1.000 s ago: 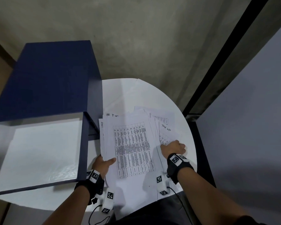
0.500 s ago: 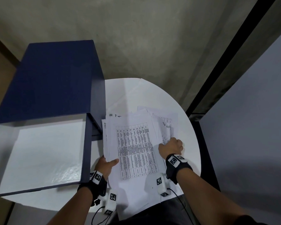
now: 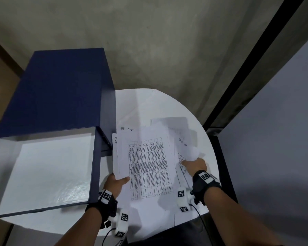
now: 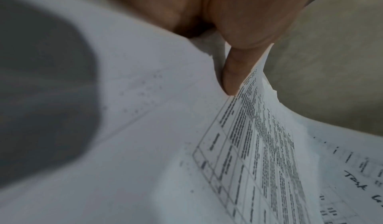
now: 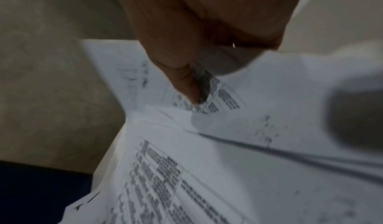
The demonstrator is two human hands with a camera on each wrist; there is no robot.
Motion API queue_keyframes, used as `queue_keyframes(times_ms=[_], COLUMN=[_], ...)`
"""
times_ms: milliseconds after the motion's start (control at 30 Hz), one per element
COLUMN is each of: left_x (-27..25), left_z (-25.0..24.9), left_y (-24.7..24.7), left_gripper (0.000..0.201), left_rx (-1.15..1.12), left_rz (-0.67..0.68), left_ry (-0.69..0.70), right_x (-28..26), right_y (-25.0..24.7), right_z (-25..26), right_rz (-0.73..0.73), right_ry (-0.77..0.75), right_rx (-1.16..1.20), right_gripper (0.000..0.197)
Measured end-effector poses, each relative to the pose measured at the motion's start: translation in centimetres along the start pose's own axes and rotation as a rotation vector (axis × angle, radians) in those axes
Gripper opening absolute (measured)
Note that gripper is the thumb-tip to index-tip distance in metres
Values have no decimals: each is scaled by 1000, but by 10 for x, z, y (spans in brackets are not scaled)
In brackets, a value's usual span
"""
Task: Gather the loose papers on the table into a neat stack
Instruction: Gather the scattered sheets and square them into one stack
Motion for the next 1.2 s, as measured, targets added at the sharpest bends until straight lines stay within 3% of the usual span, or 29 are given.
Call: queue_keyframes(times_ms=[267, 433, 533, 600, 733, 800, 900, 1033, 1133, 1200], left_x=[-5, -6, -3, -3, -4, -3, -3, -6, -14, -16], left_z=[-10, -12, -6, -5, -5, -6, -10, -20, -28, -31], left_y=[-1, -13, -14, -13, -13, -11, -12, -13, -13, -13], left_gripper=[33, 30, 34, 34, 32, 29, 27, 40, 46, 47], left_rx=[-46, -57, -34, -29, -36, -27, 48, 110, 128, 110], left_rz=[-12, -84, -75, -77, -87, -74, -73, -103, -131, -136], left_ry=[-2, 7, -9, -24, -42, -31, 3, 23, 5, -20], right_x=[3, 4, 16, 25, 47, 51, 27, -28, -58, -71], right_y=[-6, -63, -97, -104, -73, -70, -110, -198, -222, -213], right_z=[1, 3, 2, -4, -36, -43, -14, 59, 99, 114], right_rz=[39, -178, -225, -198, 4, 27, -125, -299, -146, -68], right_ry=[-187, -164, -147, -129, -33, -47, -133, -316, -411, -431], right_rx=[-36, 82, 92, 121, 127, 106, 113, 275, 455, 424], right_gripper=[41, 42, 38, 39, 62, 59, 40, 59, 61, 68])
Point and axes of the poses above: each hand's wrist, its own x-axis towards the middle knuckle, its own y-axis out of the palm, z = x × y, the point moved 10 cm from there along x, towards the middle knuckle, and after that the axes turned 13 degrees about y, right-handed, at the moved point
